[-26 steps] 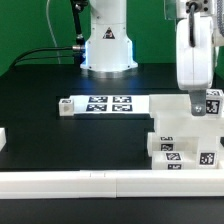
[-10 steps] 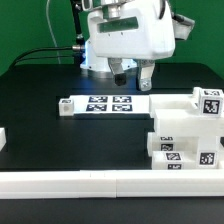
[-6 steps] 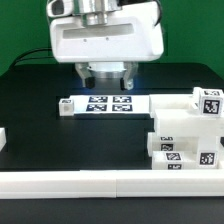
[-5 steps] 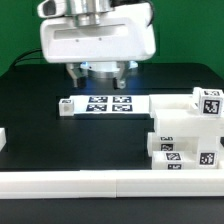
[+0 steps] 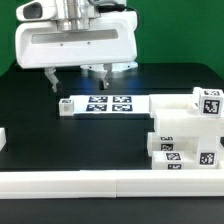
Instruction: Assemble chair
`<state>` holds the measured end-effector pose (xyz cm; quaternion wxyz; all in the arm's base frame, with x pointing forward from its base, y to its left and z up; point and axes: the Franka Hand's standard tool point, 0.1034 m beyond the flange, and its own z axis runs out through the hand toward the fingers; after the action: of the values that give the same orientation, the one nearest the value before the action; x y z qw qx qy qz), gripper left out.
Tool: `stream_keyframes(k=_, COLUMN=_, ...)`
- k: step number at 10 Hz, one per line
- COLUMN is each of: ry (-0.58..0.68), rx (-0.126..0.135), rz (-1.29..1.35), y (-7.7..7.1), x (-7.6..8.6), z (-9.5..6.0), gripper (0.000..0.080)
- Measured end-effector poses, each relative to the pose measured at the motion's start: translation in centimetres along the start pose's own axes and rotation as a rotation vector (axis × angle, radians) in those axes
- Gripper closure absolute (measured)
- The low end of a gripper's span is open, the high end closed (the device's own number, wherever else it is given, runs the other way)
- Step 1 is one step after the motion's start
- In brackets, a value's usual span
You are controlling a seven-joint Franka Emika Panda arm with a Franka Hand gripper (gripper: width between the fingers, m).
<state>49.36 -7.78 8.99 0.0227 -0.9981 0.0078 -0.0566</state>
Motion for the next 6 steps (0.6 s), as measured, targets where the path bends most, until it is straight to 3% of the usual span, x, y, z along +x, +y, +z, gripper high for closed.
stream_keyframes(k=2, ry=-0.090, rx=0.041, rz=-0.037, y=3.1, x=-4.6, z=1.3, gripper=0.0151)
stream_keyframes(k=3, ry=-0.103, rx=0.035, rz=-0.060, y=4.0, x=-6.7, z=2.1, gripper=0.0151)
stream_keyframes(k=6, ry=-0.115, rx=0.033, rz=-0.036, y=3.8, x=-6.8, z=2.2, gripper=0.0151)
